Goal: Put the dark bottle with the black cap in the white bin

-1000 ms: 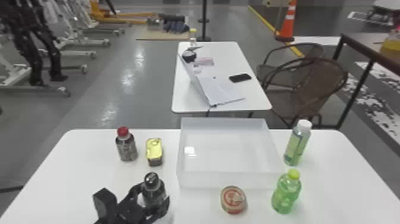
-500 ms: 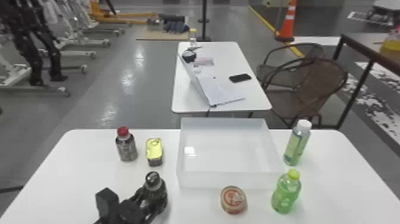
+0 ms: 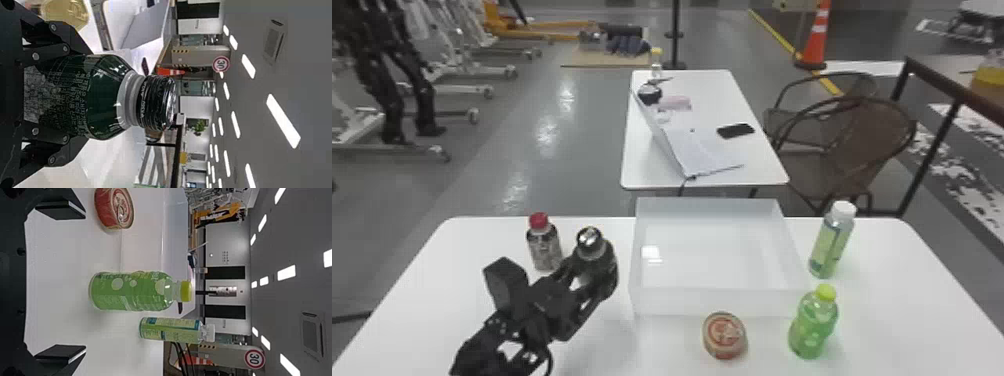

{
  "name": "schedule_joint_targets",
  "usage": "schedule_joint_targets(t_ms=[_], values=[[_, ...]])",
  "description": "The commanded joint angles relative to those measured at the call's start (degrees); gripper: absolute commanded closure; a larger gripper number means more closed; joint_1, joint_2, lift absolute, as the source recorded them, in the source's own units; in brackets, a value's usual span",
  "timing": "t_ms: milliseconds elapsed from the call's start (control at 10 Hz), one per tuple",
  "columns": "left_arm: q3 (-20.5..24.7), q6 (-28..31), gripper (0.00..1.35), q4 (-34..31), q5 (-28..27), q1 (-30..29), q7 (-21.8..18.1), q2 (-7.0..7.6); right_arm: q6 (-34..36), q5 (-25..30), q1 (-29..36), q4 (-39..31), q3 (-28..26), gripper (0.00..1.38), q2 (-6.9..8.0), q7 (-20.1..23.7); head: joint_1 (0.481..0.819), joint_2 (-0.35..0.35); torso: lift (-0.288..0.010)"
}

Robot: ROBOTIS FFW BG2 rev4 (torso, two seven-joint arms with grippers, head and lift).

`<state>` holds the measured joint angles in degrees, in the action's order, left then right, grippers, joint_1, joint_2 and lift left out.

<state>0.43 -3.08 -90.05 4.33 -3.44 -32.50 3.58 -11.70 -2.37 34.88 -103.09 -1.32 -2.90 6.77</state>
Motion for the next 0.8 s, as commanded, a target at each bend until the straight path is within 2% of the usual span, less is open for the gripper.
schedule_joint_targets(t_ms=[0, 200, 500, 700], values=[[-3.9, 1.4, 0.96, -1.4, 5.2, 3.2, 0.8, 0.9, 0.0, 0.0, -0.1, 0.1, 0.0, 0.1, 0.0, 0.0, 0.549, 0.0, -0.1], [-9.4, -0.6, 0.96, 3.4, 7.9, 9.5, 0.8, 0.73, 0.0, -0.1, -0.3, 0.3, 0.0, 0.1, 0.0, 0.0, 0.549, 0.0, -0.1], [-15.9, -4.9, 0.96, 17.5, 10.0, 17.2, -0.1, -0.68, -0.1, -0.5, -0.4, 0.6, 0.0, 0.1, 0.0, 0.0, 0.549, 0.0, -0.1], [-16.6, -7.6, 0.96, 27.7, 9.6, 20.5, -1.3, -3.49, -0.6, -1.1, -0.5, 1.3, 0.0, 0.1, 0.0, 0.0, 0.549, 0.0, -0.1]])
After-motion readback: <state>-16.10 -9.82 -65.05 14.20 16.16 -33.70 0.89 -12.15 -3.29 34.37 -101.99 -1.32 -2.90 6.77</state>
